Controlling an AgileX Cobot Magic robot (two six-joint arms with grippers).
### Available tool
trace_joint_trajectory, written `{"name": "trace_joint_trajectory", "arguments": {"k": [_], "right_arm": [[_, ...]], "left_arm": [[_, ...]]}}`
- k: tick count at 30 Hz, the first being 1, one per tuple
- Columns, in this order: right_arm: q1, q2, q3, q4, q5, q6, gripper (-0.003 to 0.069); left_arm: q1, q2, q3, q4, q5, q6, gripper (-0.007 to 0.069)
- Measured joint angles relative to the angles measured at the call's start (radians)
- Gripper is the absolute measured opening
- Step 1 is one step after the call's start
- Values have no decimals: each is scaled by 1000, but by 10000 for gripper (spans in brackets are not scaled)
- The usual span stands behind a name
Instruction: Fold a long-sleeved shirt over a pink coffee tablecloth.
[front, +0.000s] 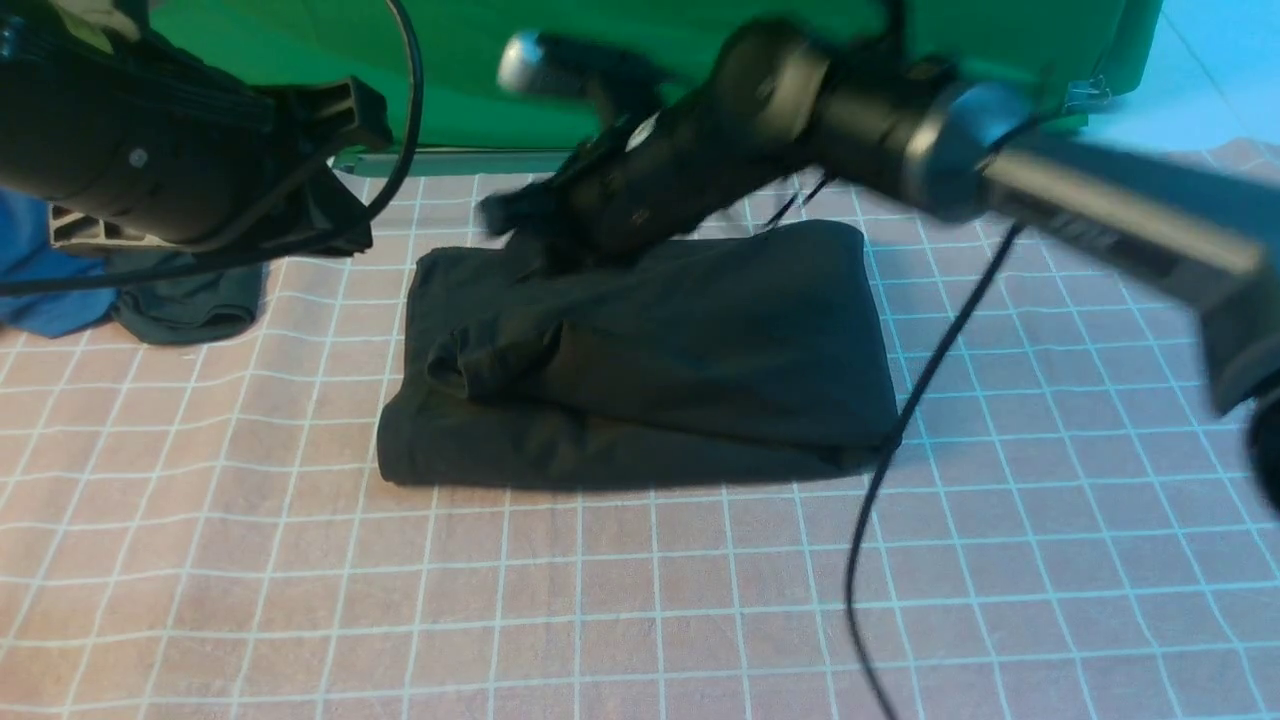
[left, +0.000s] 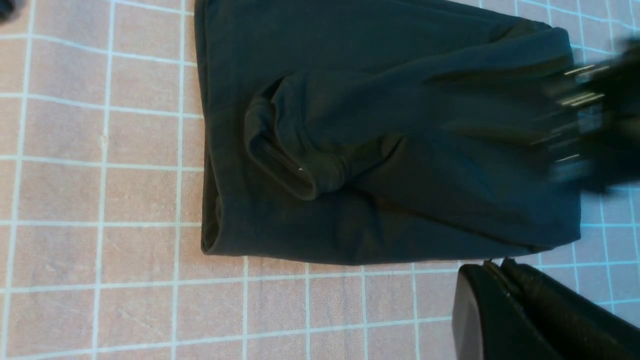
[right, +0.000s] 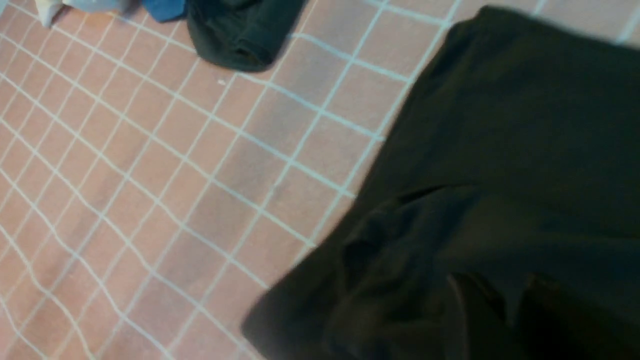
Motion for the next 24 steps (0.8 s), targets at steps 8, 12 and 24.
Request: {"name": "trace_joint_trajectory", "arguments": {"k": [8, 12, 24], "right_arm": [[-217, -152, -17, -192, 311, -24, 36], [-292, -160, -10, -216, 444, -59, 36], [-285, -160, 34, -211, 469, -154, 36]], "left_arm": [[0, 139, -4, -82, -77, 34, 13], [0, 291, -54, -210, -142, 160, 13], [-57, 712, -425, -279, -96, 242, 13]]}}
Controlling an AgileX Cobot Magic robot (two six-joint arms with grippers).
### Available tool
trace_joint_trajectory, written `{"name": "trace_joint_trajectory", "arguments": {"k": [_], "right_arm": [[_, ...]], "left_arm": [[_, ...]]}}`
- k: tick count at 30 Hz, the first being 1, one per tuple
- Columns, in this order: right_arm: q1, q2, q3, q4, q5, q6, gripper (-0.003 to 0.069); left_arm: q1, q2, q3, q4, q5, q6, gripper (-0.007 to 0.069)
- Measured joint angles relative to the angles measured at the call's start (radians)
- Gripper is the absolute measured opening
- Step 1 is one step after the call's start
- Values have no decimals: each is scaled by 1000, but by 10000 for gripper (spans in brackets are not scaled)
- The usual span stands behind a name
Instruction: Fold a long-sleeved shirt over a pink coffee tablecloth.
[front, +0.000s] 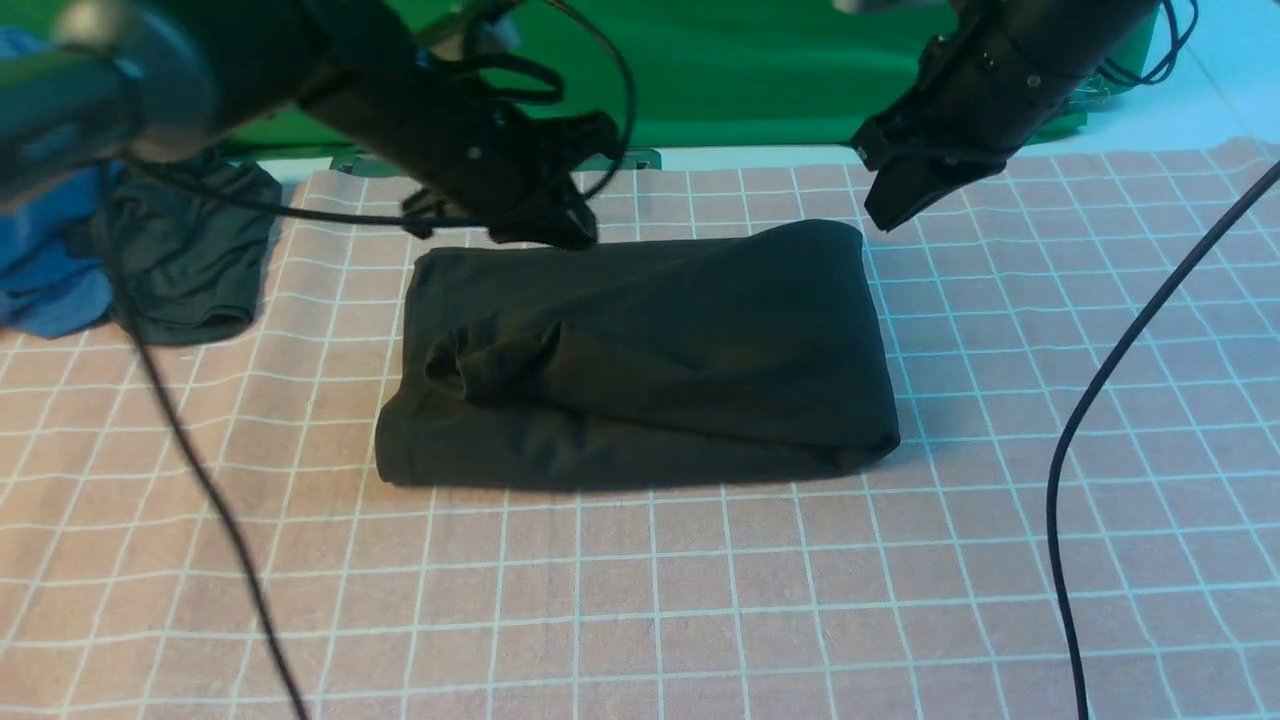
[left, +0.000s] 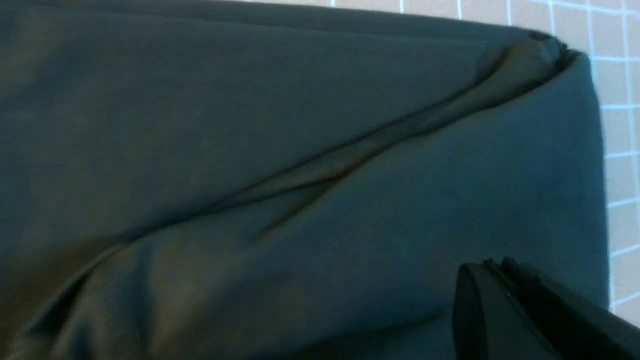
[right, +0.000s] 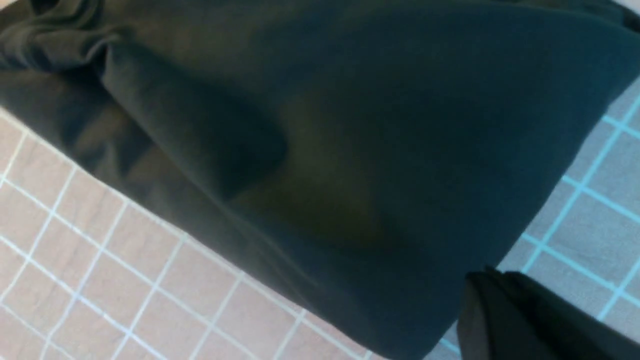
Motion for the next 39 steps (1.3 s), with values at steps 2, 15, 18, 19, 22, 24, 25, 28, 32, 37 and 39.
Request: {"name": "trace_joint_trajectory", "arguments": {"k": [2, 15, 18, 19, 22, 24, 25, 28, 32, 37, 39], "right_arm": [[0, 0, 0, 0, 0, 0, 36], [0, 0, 0, 1, 1, 0, 36], [0, 0, 0, 3, 1, 7, 36], [0, 0, 0, 5, 1, 13, 36], [0, 0, 0, 4, 1, 29, 36], [0, 0, 0, 4, 1, 31, 36], [0, 0, 0, 4, 1, 31, 36], [0, 0, 0, 5, 1, 33, 36], [0, 0, 0, 6, 1, 33, 36], [0, 0, 0, 7, 1, 33, 36], [0, 0, 0, 7, 1, 33, 36]], "left_arm": [[-15, 48, -30, 10, 40, 1, 13], [-33, 70, 70, 168, 226, -50, 13], [-33, 25, 139, 188, 224, -51, 13], [-33, 12, 155, 193, 224, -51, 13], [-33, -21, 200, 215, 218, -51, 13], [-30, -46, 236, 245, 198, -56, 13], [-27, -53, 243, 254, 193, -61, 13], [-8, -84, 253, 299, 182, -114, 13], [42, -123, 253, 314, 186, -182, 13], [116, -179, 254, 234, 194, -192, 13], [127, -208, 254, 196, 186, -190, 13]]}}
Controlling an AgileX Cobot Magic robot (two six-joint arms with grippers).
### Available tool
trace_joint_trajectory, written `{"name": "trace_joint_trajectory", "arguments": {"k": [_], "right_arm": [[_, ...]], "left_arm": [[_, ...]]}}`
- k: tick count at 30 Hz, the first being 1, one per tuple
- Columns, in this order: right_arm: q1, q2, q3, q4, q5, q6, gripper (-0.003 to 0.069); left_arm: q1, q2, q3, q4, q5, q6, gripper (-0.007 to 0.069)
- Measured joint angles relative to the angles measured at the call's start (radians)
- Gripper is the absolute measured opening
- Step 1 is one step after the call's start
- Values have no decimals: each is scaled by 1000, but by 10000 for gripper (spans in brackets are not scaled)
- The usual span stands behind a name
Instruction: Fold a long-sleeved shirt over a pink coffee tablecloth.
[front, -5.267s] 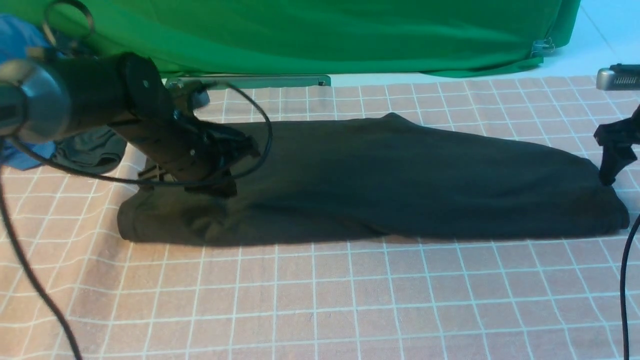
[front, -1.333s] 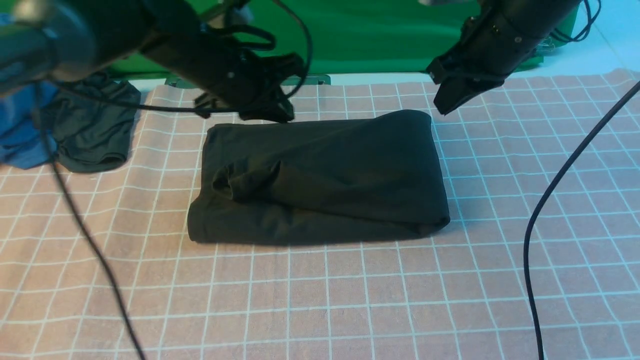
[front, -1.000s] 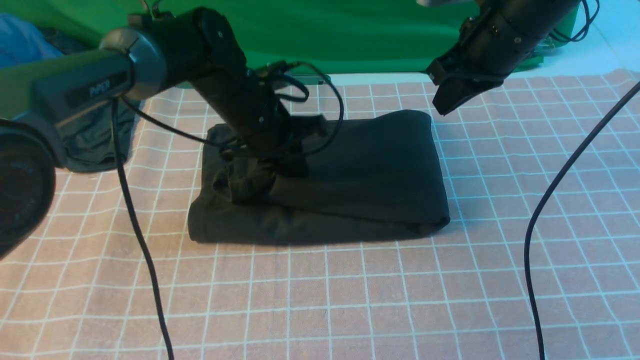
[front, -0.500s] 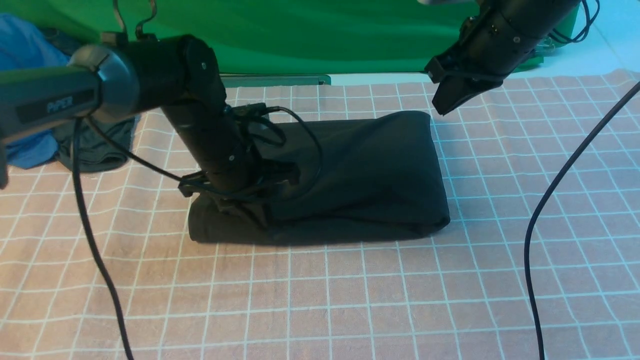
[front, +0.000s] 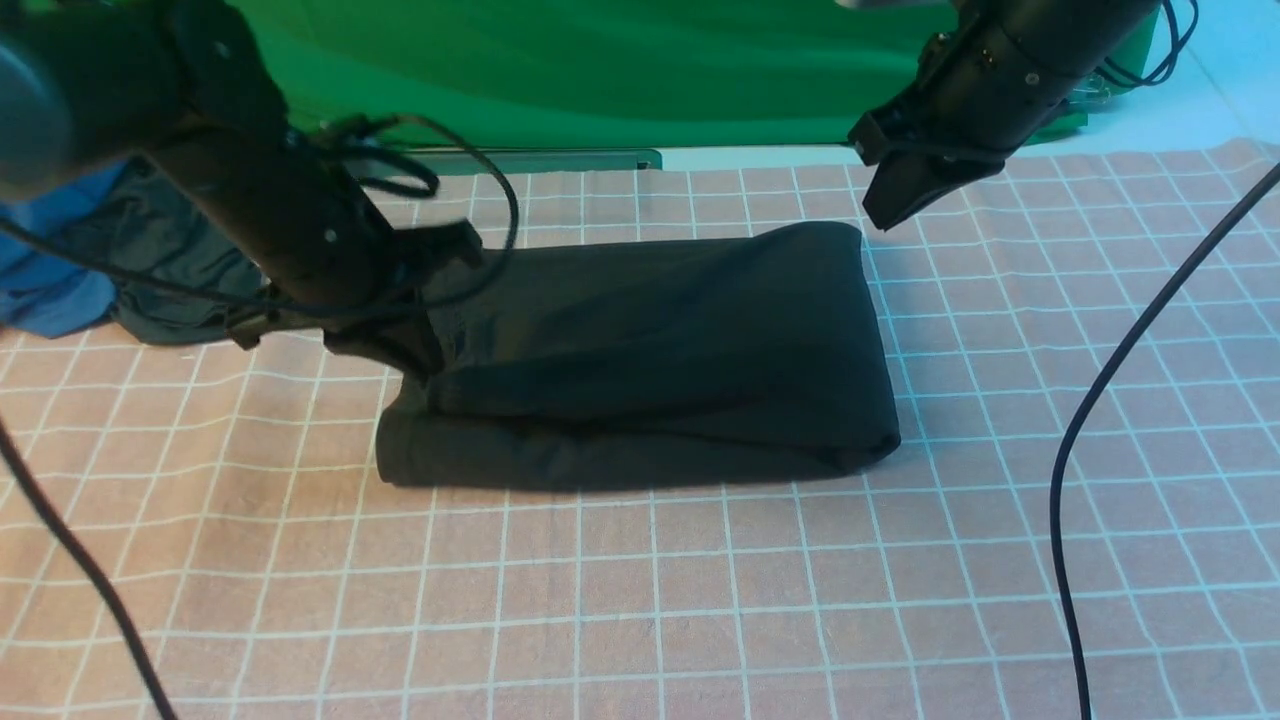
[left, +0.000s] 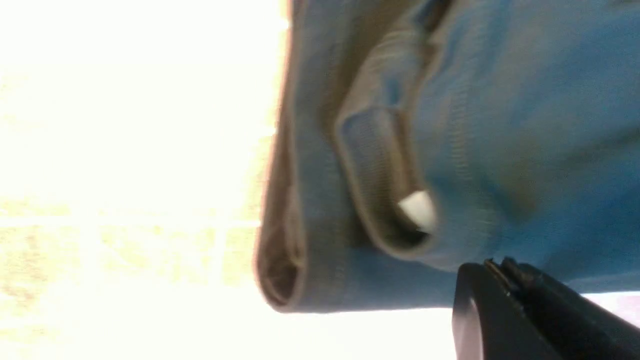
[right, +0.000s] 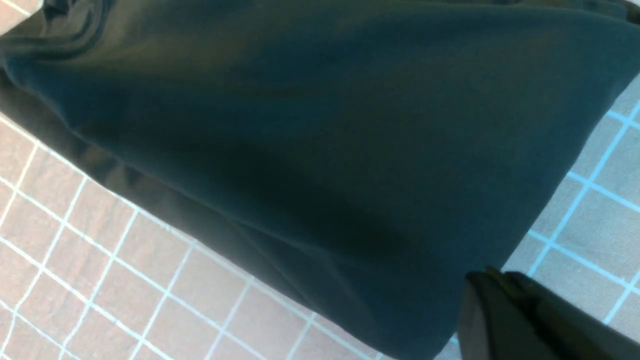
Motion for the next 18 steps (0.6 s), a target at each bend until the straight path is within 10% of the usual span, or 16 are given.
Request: {"name": "trace_joint_trajectory", "arguments": {"k": [11, 18], "right_arm": [[0, 0, 0, 3, -4, 0, 36], [39, -1, 8, -20, -3, 8, 36]], "left_arm": [[-37, 46, 0, -192, -132, 172, 13], [-71, 153, 0, -61, -70, 83, 13]]}}
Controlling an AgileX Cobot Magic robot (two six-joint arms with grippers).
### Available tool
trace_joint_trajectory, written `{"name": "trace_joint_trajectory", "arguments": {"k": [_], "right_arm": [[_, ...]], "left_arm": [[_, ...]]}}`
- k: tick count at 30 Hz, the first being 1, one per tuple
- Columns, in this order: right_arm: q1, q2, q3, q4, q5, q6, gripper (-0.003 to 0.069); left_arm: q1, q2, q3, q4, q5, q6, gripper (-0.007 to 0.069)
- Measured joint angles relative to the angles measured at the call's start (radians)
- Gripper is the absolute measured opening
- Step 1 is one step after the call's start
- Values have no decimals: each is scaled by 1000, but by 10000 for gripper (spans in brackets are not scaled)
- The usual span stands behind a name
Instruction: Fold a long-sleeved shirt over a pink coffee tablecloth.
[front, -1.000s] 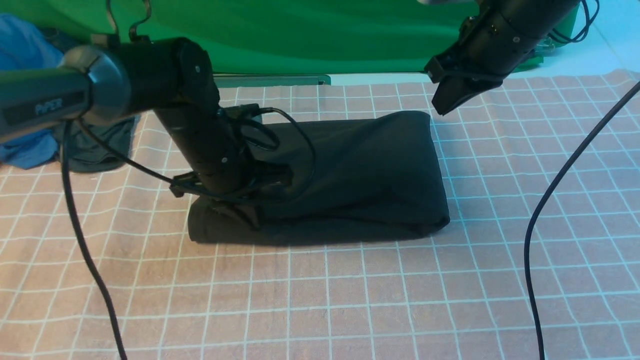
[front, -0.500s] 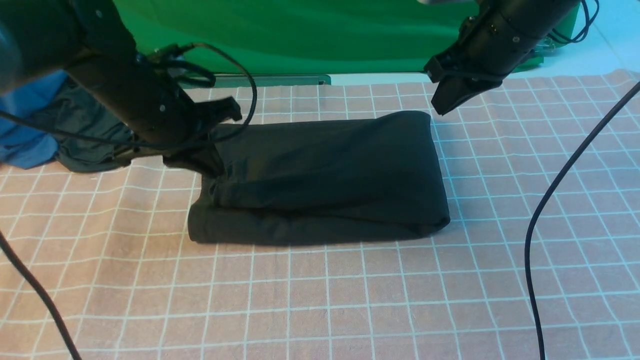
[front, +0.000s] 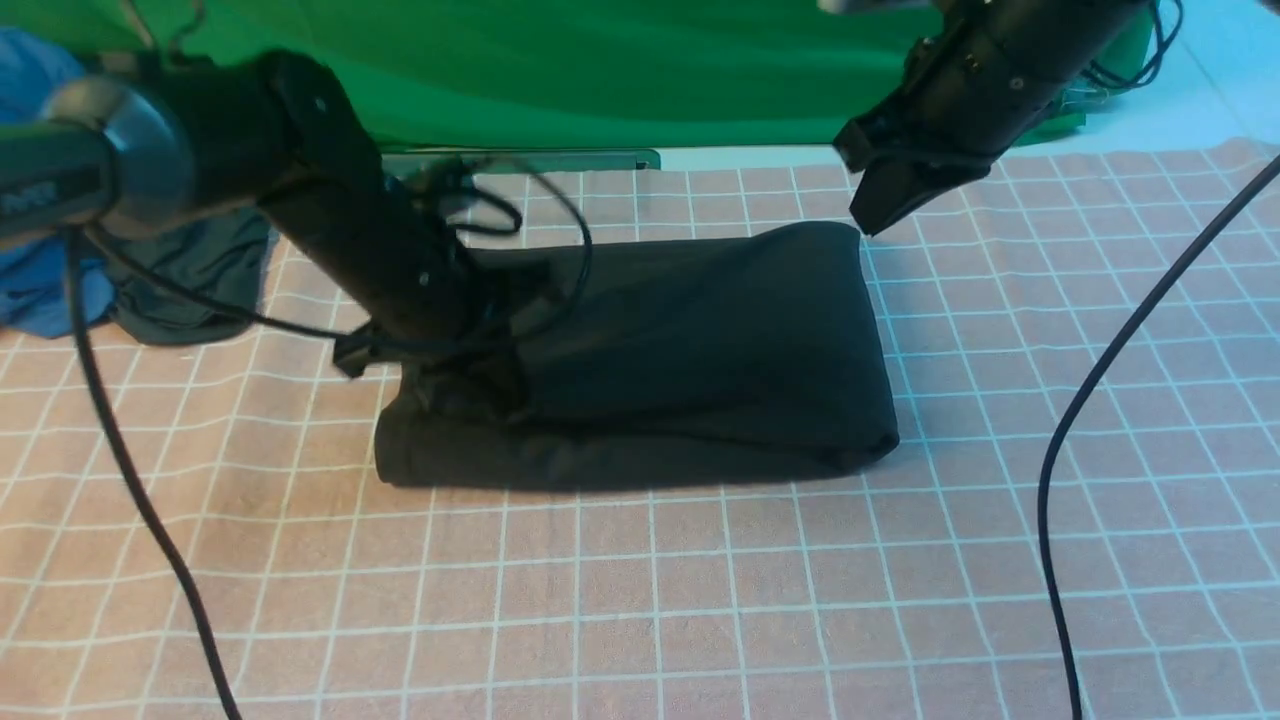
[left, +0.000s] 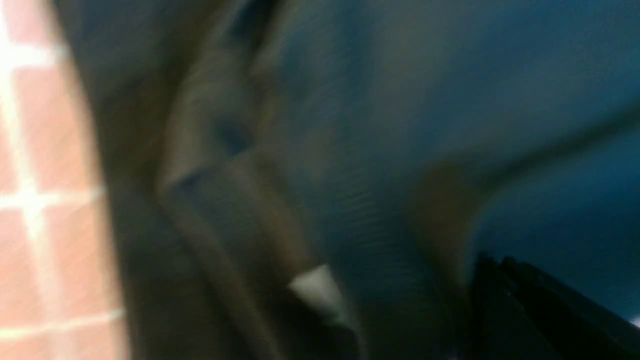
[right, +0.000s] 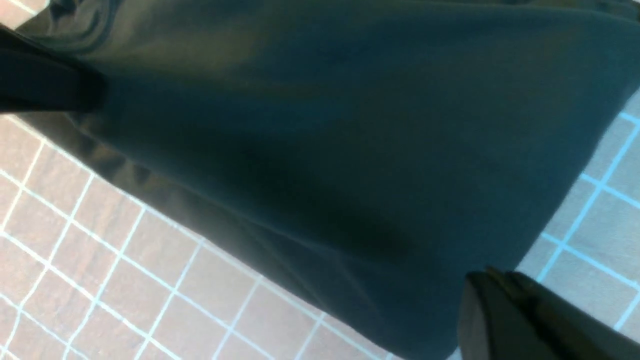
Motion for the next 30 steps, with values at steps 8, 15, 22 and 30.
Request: {"name": "trace_joint_trajectory", "arguments": {"k": [8, 15, 22, 30], "right_arm": [[39, -1, 172, -32, -42, 0, 36], [39, 0, 204, -31, -101, 9, 36], [52, 53, 204, -24, -116, 21, 36], [82, 158, 204, -115, -61, 69, 36]], "left_arm": [[0, 19, 8, 110, 42, -87, 13], [0, -3, -45, 92, 48, -80, 13], [0, -30, -68, 67, 41, -82, 13], [0, 31, -68, 127, 60, -120, 13]]}}
